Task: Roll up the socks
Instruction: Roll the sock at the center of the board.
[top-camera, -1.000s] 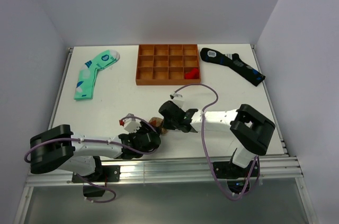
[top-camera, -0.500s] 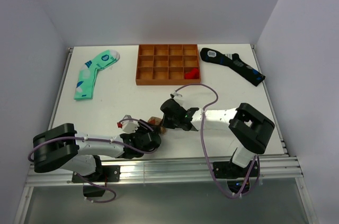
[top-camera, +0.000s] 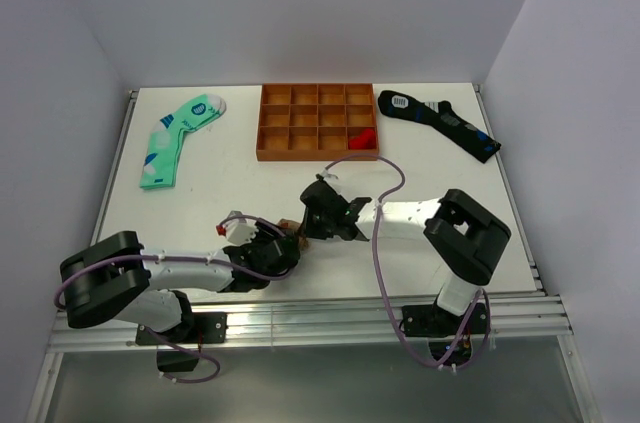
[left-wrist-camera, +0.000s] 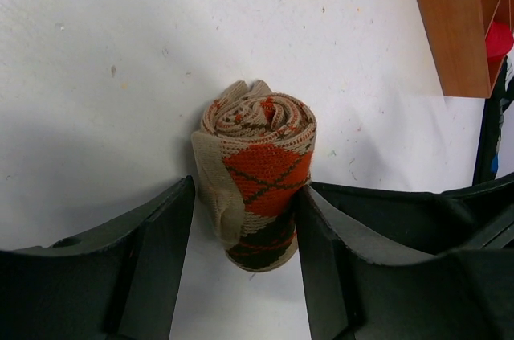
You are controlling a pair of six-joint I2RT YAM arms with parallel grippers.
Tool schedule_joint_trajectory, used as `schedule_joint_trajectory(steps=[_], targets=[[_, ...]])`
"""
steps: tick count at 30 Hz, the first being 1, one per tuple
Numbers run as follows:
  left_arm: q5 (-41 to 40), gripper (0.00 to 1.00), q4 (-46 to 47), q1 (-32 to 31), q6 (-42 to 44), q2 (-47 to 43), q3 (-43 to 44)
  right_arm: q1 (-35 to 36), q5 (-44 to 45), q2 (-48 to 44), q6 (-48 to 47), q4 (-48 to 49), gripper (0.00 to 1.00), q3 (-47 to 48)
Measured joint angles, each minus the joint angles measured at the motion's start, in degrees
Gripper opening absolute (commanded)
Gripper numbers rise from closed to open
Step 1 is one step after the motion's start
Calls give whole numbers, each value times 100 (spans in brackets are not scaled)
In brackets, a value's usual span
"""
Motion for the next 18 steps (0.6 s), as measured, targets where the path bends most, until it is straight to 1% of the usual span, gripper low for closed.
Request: schedule_joint_trajectory(steps=[12,18], targets=[[155,58,249,258,540,199,57,-448,-1008,254,-448,-13,0,190],[197,57,258,315,675,256,111,-531,-1239,299,-671,-236,0,376]])
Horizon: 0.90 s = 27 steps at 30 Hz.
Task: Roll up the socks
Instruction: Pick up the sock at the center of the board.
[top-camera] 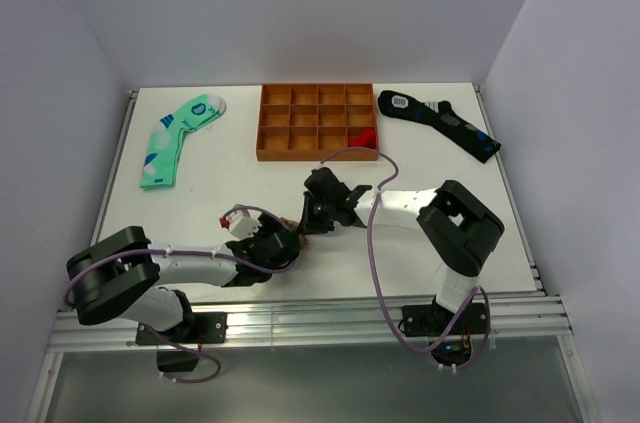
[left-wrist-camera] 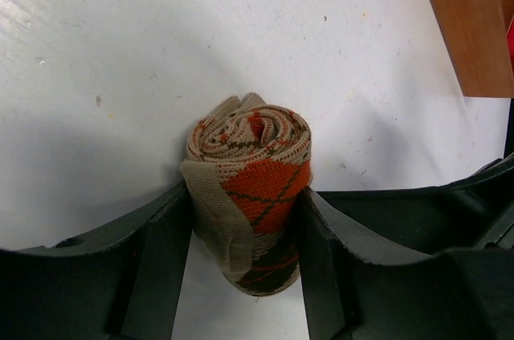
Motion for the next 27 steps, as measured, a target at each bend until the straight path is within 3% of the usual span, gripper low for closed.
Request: schedule_joint_trajectory(steps=[6,13,18,27], targets=[[59,45,74,120,140,201,133,-7,-22,0,-83,-20,0,22],[181,2,256,321,380,417,262,-7,79,-15,-116,7,0,22],[411,0,452,466,623,457,291,-4,284,-151,-107,37,11,-44],[1716,0,1384,1038,1281,448,87,2,859,-610,-85,-380,36,-205]])
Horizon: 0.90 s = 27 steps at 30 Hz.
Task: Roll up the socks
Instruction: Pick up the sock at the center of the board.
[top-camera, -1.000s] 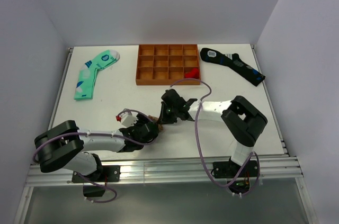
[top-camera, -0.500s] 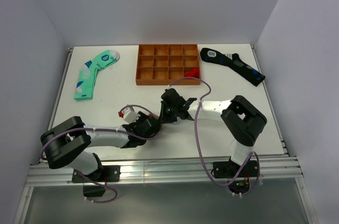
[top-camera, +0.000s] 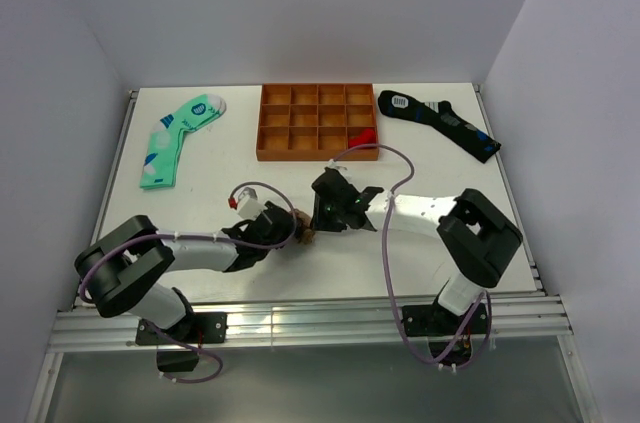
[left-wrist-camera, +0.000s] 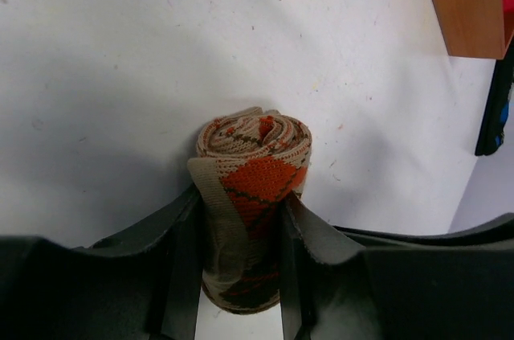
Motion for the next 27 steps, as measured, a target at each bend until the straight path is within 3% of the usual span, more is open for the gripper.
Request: schedule_joint_trajectory(steps=[11,27], targets=[[317,0,210,474,490,-168,-166,-96,623,-1375,26,-1681,40,-177],[1174,0,105,1384,1985,-850,61,-387,1303,-2839,-133,-2406,40,-170]])
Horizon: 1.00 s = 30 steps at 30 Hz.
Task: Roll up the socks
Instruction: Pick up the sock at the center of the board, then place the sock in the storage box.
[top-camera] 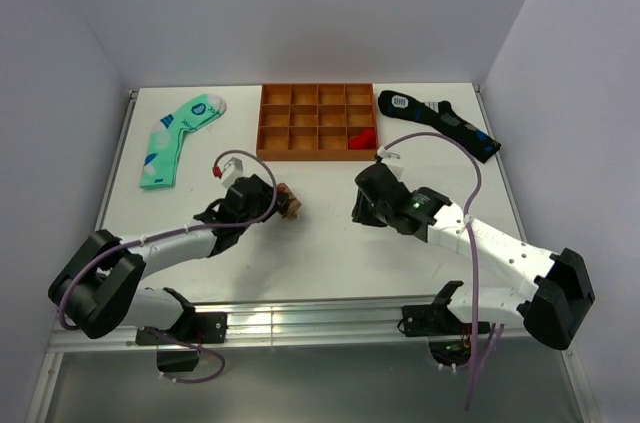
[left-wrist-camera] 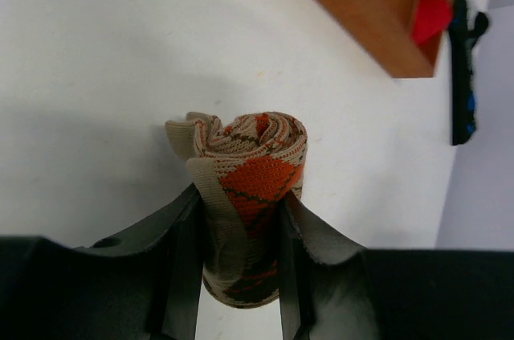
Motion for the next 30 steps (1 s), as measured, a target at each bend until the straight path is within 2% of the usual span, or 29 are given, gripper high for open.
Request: schedule_joint_trajectory(steps=[8,13,18,25,30], targets=[[780,0,-76,715,612,-39,951,-83,140,-271,-184,-59,40,-35],[1237,0,-81,1086,874,284,1740,-168,219,-376,-291,-127,40,-57],[1790,0,-52,1290,1099,953,2660,-247,380,-654,-407,-278,40,-57],[2859,0,59,1436,1427,2363,4312,-367,710,-1320,-616,-501,40,-55],[3532,0,140,1471,1552,3230,5117,-431,970,-1596,-796,-680,40,-42]])
